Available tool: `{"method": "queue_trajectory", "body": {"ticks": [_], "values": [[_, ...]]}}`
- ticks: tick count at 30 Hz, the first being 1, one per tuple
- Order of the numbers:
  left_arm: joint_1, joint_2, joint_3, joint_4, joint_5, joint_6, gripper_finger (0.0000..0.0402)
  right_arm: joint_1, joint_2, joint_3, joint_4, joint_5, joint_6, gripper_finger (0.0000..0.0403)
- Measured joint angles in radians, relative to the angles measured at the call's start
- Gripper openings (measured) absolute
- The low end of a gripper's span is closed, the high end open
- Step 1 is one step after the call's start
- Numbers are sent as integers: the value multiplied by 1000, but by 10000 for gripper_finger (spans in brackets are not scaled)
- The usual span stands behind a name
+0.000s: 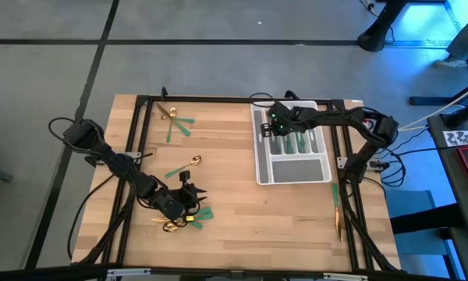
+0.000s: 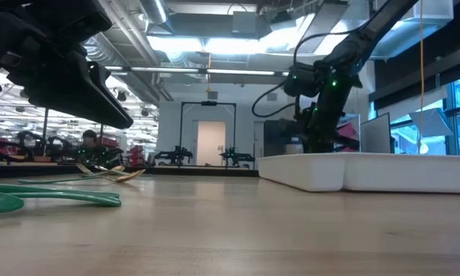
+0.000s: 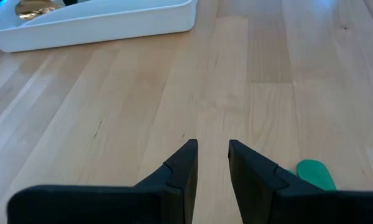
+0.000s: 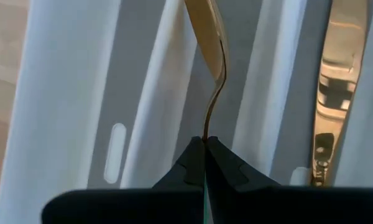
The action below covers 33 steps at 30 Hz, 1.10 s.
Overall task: Sort silverware
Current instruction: Put the green spoon into the silverware tray, then put the green table knife into the silverware tray
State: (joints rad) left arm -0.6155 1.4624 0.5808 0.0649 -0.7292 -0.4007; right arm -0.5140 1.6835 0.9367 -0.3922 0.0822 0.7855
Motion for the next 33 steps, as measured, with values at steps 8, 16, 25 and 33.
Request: {"method": "queue_trajectory", "body": {"ticks": [8, 16, 25, 33], "values": [[0, 0, 0, 0, 0, 0, 81, 3, 1, 0, -1, -17, -3, 22], [0, 0, 0, 0, 0, 0, 81, 3, -29, 9, -14, -6, -171, 101], [-13, 0, 0, 0, 0, -16, 81, 209, -167, 67, -256, 189, -279, 108], [-34, 0, 0, 0, 0, -42, 81, 743, -204, 67, -487, 225, -64, 80]]}}
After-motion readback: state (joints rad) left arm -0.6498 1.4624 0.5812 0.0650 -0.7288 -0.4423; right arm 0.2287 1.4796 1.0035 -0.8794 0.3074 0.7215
